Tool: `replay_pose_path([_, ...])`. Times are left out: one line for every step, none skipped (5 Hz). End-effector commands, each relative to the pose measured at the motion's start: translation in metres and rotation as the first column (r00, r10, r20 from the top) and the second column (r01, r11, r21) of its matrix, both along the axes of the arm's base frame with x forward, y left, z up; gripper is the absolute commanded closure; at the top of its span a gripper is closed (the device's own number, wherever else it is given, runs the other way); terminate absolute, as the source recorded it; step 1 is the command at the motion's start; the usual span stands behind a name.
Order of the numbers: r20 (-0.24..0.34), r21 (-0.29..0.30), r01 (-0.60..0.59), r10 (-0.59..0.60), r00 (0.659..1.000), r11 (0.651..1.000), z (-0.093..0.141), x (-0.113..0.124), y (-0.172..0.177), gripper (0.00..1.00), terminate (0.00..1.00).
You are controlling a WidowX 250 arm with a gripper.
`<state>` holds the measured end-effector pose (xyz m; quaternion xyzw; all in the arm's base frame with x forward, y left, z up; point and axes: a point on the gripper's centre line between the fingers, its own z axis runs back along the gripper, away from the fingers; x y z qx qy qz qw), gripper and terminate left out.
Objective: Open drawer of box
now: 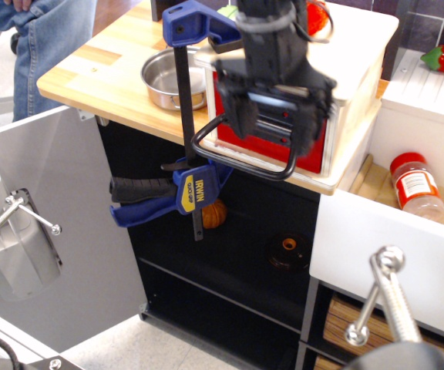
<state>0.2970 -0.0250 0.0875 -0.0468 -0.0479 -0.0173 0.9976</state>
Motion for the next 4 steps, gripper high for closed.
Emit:
replay_pose_path([0.071, 0.071, 0.054, -0.059, 0.996, 0.996, -0.005, 0.003, 0.014, 0.0, 0.0])
replay_pose_path([0.095, 0.109, 0.07, -0.08, 0.992, 0.992, -0.023, 0.003, 0.02, 0.0, 0.0])
replay_pose_path([0.123, 0.128, 0.044, -0.06, 0.991, 0.991, -0.034, 0.009, 0.025, 0.0, 0.0])
replay_pose_path([0.133, 0.129, 0.018, -0.035, 0.991, 0.992, -0.035, 0.021, 0.026, 0.0, 0.0])
